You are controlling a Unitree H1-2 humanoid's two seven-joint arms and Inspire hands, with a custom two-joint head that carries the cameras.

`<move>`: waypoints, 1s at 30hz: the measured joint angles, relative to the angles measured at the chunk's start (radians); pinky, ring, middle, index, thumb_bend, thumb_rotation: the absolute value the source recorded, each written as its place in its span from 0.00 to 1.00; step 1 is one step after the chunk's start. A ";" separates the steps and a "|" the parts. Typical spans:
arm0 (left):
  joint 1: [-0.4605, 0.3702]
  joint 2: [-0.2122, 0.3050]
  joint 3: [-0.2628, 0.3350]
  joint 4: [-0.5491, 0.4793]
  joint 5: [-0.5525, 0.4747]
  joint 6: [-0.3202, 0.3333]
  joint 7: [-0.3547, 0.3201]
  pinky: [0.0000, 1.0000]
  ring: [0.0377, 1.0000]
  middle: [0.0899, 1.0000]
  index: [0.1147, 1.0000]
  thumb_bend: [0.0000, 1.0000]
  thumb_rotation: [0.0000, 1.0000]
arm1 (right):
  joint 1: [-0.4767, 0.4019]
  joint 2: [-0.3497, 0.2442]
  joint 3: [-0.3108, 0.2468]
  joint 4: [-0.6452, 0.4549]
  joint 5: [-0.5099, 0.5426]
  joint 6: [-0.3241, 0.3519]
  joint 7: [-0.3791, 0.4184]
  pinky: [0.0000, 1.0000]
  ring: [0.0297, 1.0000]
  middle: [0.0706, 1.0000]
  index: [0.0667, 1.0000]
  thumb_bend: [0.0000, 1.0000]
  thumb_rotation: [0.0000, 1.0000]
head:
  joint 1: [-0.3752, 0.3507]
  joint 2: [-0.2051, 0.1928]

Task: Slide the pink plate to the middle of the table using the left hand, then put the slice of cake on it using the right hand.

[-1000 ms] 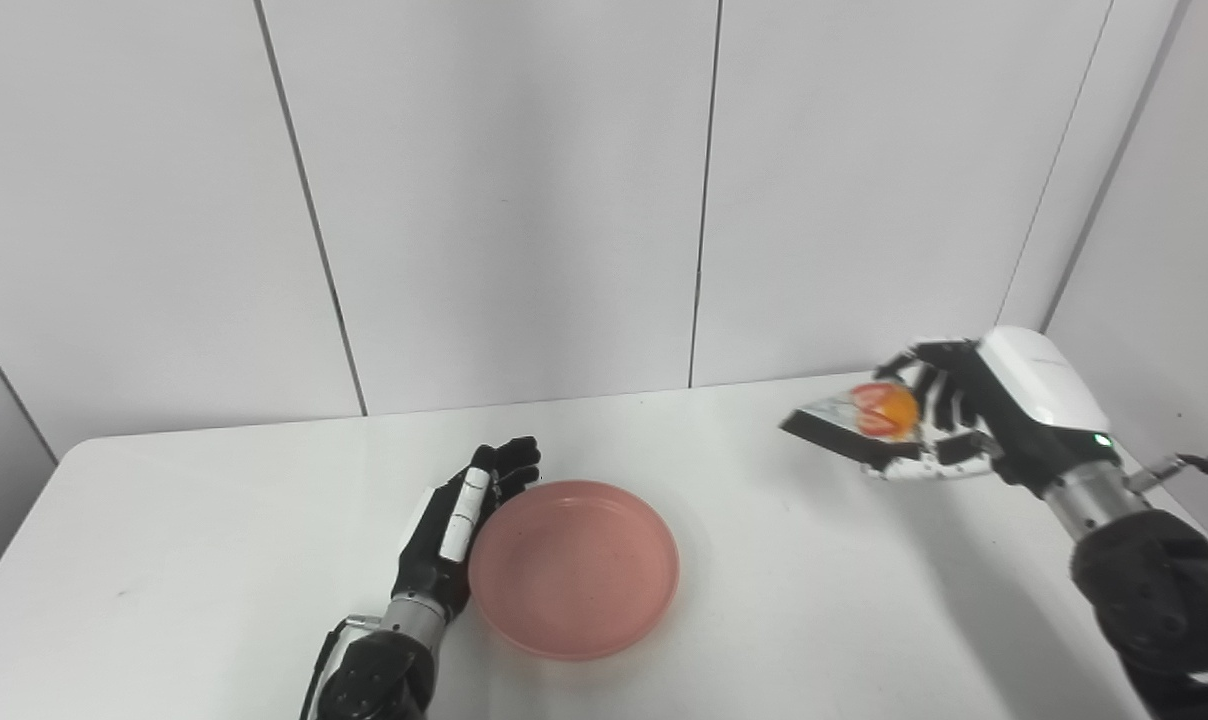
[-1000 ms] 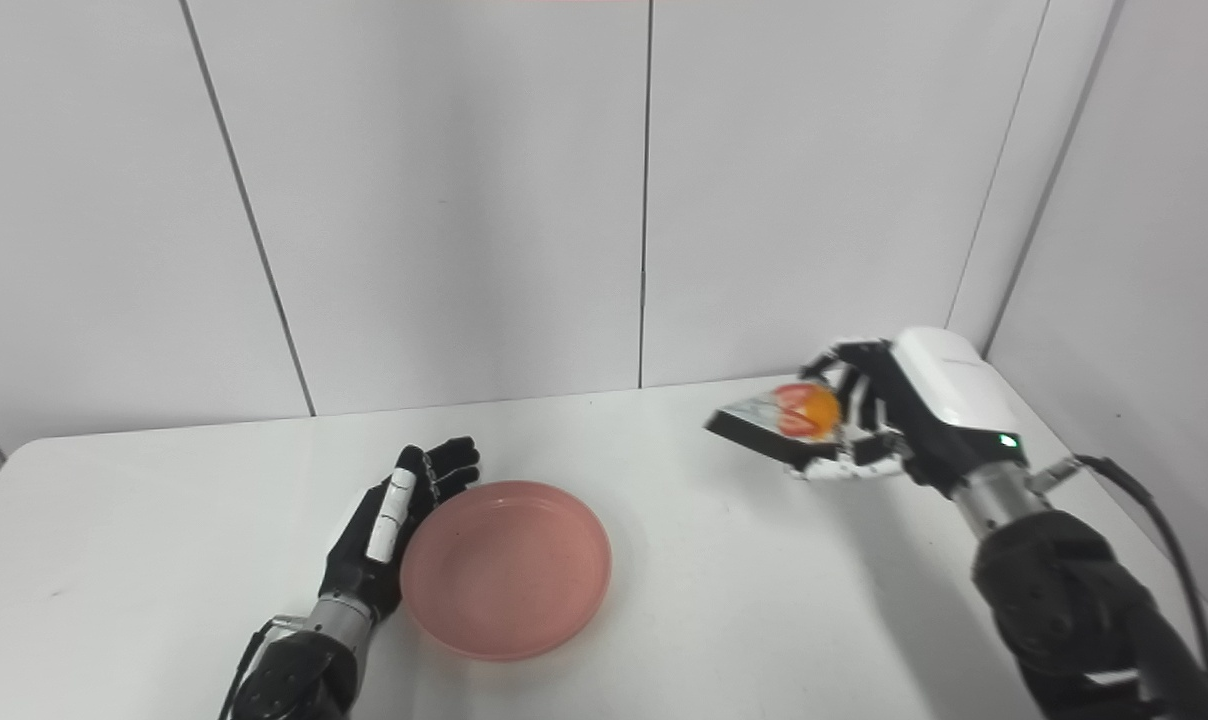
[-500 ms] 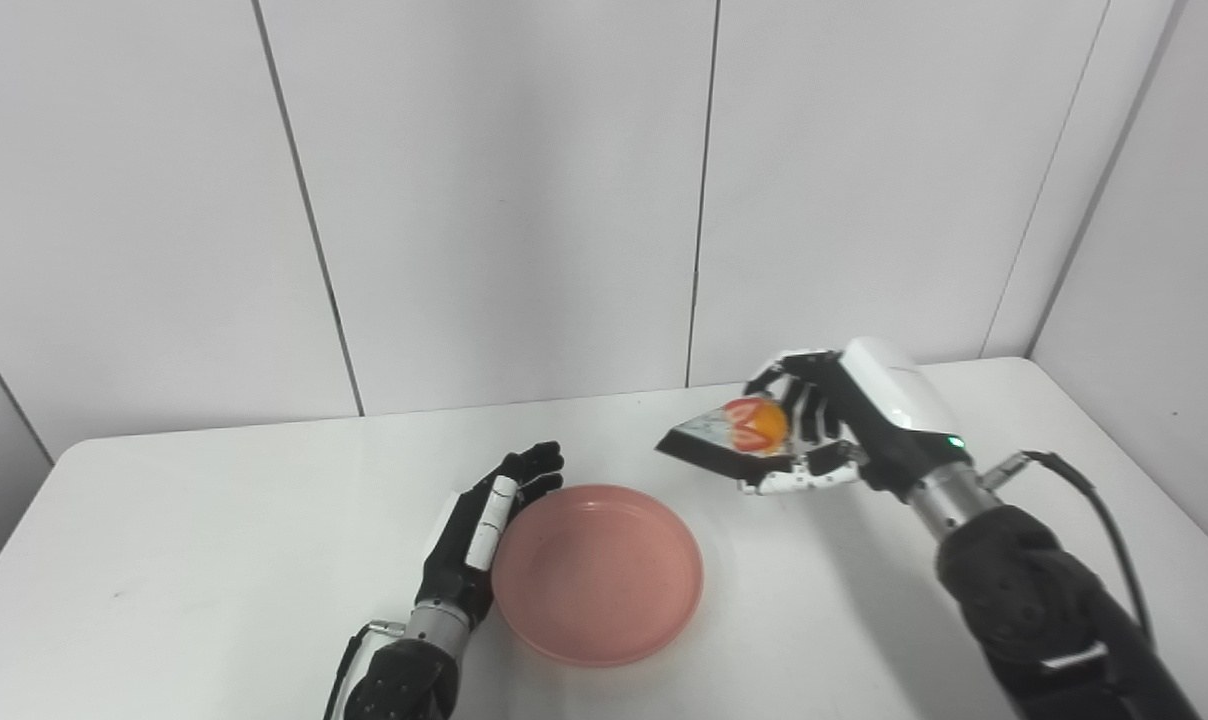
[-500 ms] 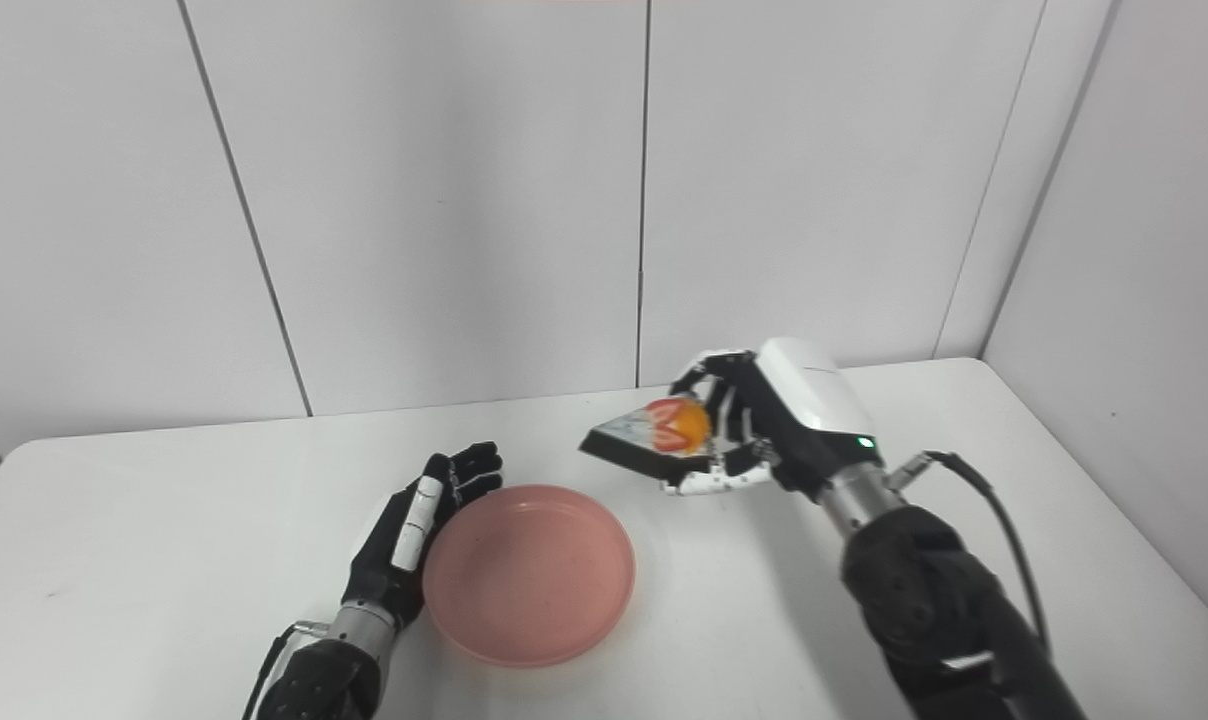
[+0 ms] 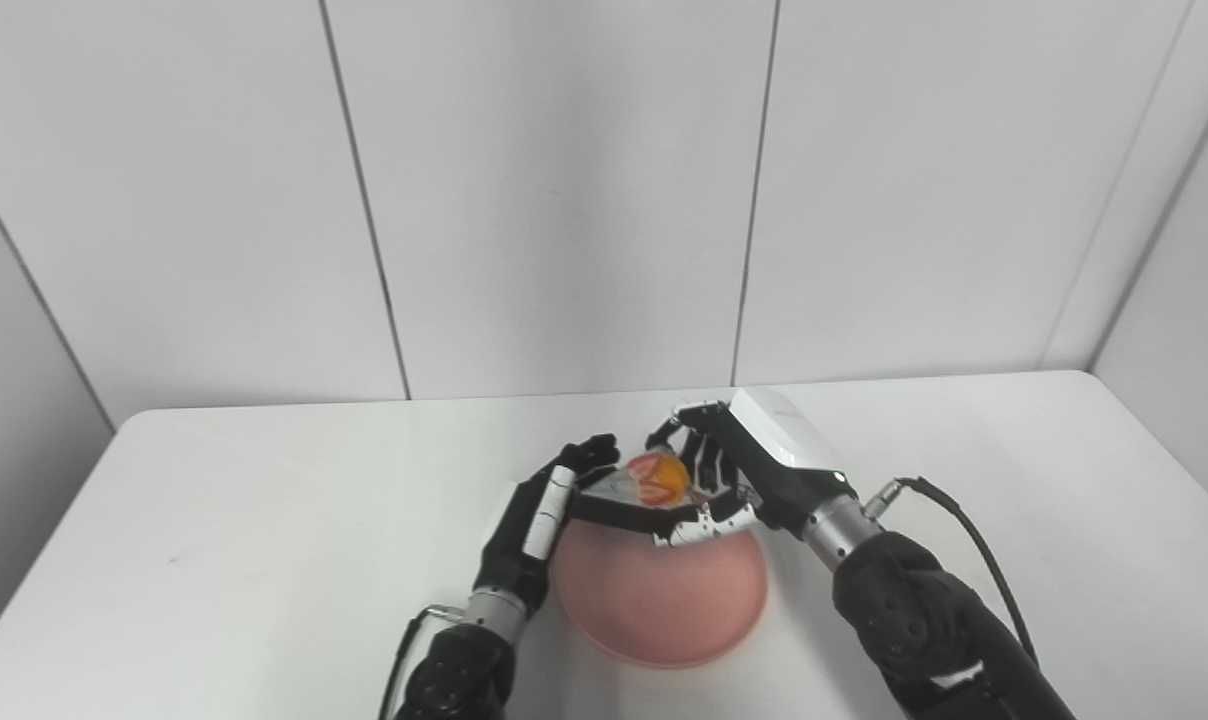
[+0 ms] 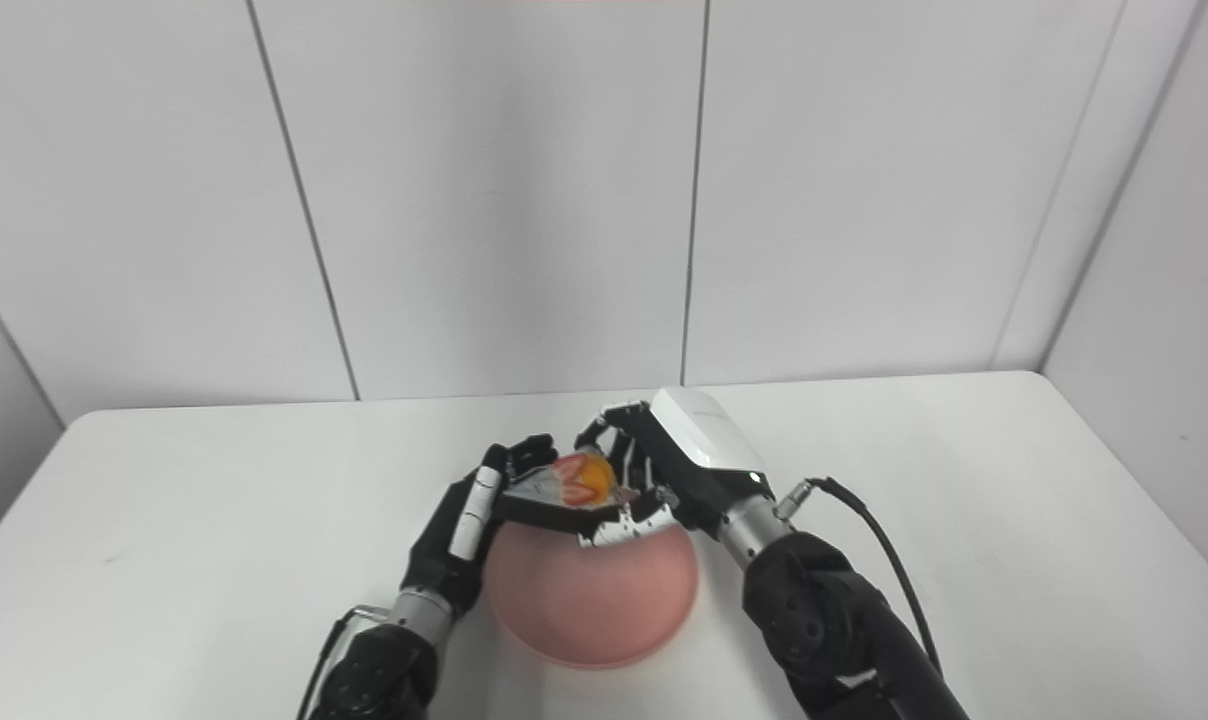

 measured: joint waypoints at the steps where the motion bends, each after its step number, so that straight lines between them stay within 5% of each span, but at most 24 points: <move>1: -0.001 -0.002 0.001 0.002 0.000 -0.002 0.001 0.86 0.81 0.79 0.72 0.80 1.00 | -0.001 0.001 0.002 0.009 -0.003 -0.001 -0.008 0.26 0.31 0.38 0.49 0.52 0.01 | 0.008 0.002; 15: -0.003 -0.020 0.012 0.007 -0.005 -0.015 0.005 0.83 0.80 0.77 0.72 0.85 1.00 | -0.013 0.002 0.067 0.194 -0.031 -0.077 -0.031 0.22 0.27 0.36 0.49 0.52 0.00 | 0.011 0.009; 30: -0.003 -0.020 0.017 0.007 -0.024 -0.015 -0.006 0.83 0.80 0.77 0.71 0.84 1.00 | -0.016 0.006 0.077 0.211 -0.036 -0.106 -0.036 0.20 0.25 0.43 0.45 0.53 0.01 | -0.006 0.011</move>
